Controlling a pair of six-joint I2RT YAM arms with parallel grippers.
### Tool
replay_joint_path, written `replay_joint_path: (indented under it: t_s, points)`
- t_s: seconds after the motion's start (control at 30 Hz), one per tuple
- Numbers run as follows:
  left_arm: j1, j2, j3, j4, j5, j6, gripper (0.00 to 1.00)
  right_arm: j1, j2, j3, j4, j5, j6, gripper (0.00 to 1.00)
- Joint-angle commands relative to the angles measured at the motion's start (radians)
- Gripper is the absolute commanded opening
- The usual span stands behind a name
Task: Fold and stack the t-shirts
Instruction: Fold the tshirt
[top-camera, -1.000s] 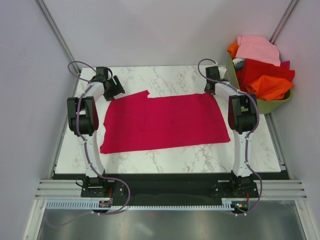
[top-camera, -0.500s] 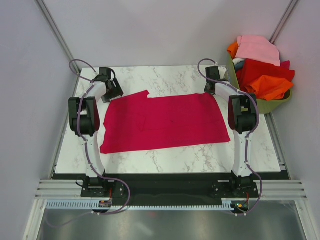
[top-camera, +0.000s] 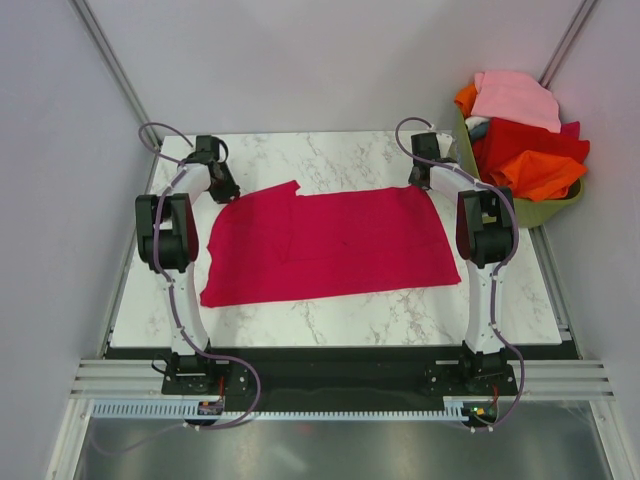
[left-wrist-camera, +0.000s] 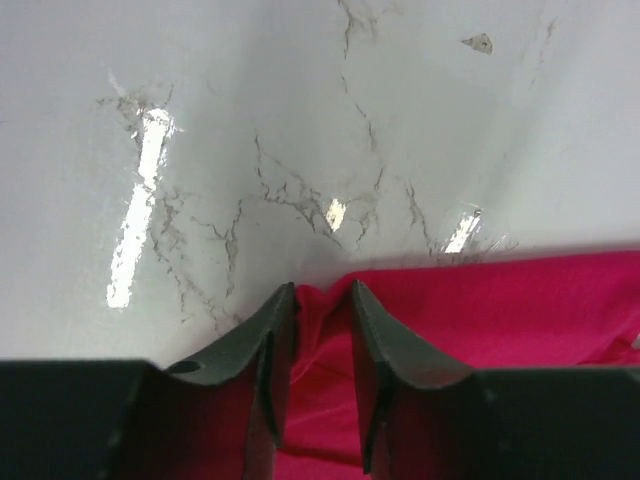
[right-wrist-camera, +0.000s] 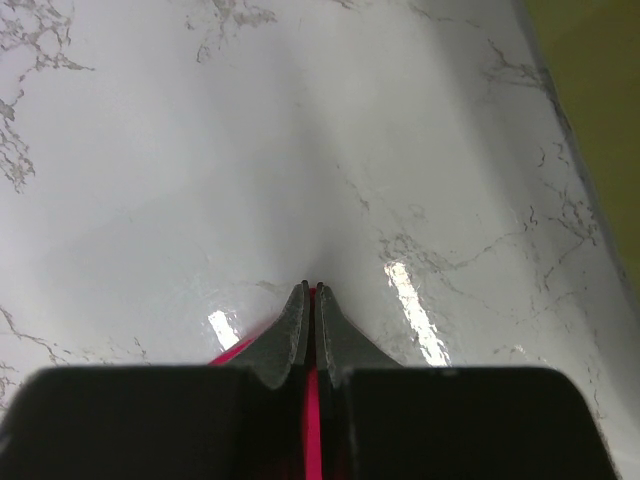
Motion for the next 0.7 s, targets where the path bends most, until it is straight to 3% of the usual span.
replay_joint_path:
  t_s: [0.0, 0.17, 0.33, 0.57, 0.67]
  points:
    - [0.000, 0.023, 0.047, 0.023, 0.034, 0.012, 0.32, 0.003, -0.004, -0.006, -0.001, -0.025, 0.012, 0.04]
    - [0.000, 0.033, 0.058, 0.046, -0.014, 0.004, 0.23, 0.001, -0.002, -0.006, -0.001, -0.024, 0.015, 0.04]
    - [0.000, 0.011, 0.036, 0.064, -0.075, -0.004, 0.02, 0.000, -0.005, -0.006, -0.001, -0.027, 0.015, 0.04]
    - [-0.001, -0.157, -0.160, 0.271, -0.114, -0.007, 0.02, 0.001, -0.002, -0.004, 0.001, -0.025, 0.015, 0.04]
    - [-0.001, -0.230, -0.247, 0.362, -0.111, -0.010, 0.09, 0.000, -0.002, -0.004, 0.001, -0.025, 0.015, 0.04]
